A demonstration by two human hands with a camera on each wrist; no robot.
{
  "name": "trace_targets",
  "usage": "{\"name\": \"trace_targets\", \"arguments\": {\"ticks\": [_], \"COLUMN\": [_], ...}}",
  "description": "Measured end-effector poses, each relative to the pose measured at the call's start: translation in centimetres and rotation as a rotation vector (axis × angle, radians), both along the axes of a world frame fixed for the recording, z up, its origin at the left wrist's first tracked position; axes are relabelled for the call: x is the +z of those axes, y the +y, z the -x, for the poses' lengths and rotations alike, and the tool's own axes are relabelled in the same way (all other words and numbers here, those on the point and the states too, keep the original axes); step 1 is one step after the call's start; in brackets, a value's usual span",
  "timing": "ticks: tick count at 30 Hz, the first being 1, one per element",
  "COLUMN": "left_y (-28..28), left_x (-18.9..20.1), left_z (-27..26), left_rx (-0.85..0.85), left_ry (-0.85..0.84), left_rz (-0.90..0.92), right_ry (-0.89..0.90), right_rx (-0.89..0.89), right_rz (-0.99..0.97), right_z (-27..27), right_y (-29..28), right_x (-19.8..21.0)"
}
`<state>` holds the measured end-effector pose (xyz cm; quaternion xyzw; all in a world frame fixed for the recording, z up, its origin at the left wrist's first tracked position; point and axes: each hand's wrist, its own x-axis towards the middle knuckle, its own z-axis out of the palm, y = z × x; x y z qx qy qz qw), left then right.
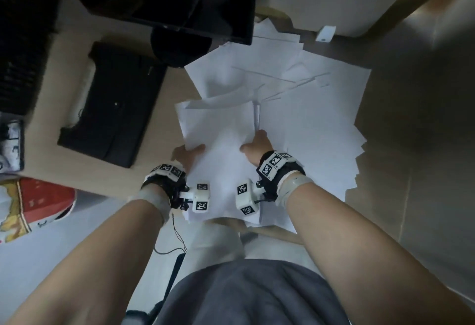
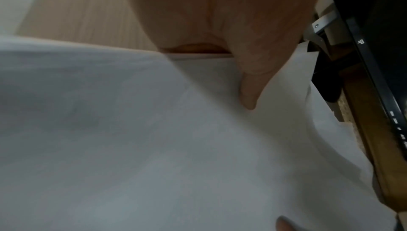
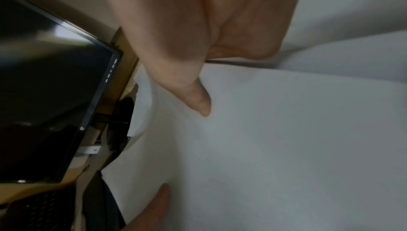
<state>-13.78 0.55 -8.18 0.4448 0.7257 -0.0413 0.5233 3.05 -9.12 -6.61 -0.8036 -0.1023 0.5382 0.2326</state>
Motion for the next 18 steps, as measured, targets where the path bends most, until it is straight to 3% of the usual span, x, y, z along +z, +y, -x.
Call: {"name": "trace_targets", "arguments": {"ticks": [3,6,10,13,16,18], "left_y": [-1.8,-3.0,-4.2,-4.6,-5.7,-6.4], "left_x": [0.3,0.3,-1.0,-4.2,-0.8,-0.2], "left_z": [-0.2,-1.9,-3.1,-2.2,-3.2,-3.9], "left_rx": [-0.022,-0.018,-0.143,-0.176,-0.188,-0.101], "left_ry": [-0.063,-0.069,-0.002,0.095,0.1,0.038], "left_rz": [-0.034,-0.053,-0.002,-0.028,-0.016,0.013], "right_ry": [-0.133,-0.214,-0.172,-0.02,0.019,-0.008], "right_rx": [0.027,-0.122,-0.063,-0.149,-0.085,-0.043], "right_rz": [-0.005,0.006,0.251,0.245,0.181,0.121], "right_z": [-0.8,-2.6,-4.2,-4.3,-4.2,-4.0], "right_y": [-1.7,-2.9,-4.1,-5.2,-6.6,-7.6], "right_x": [-0.4,-0.1,0.3,0.0,-0.3,-0.3]}}
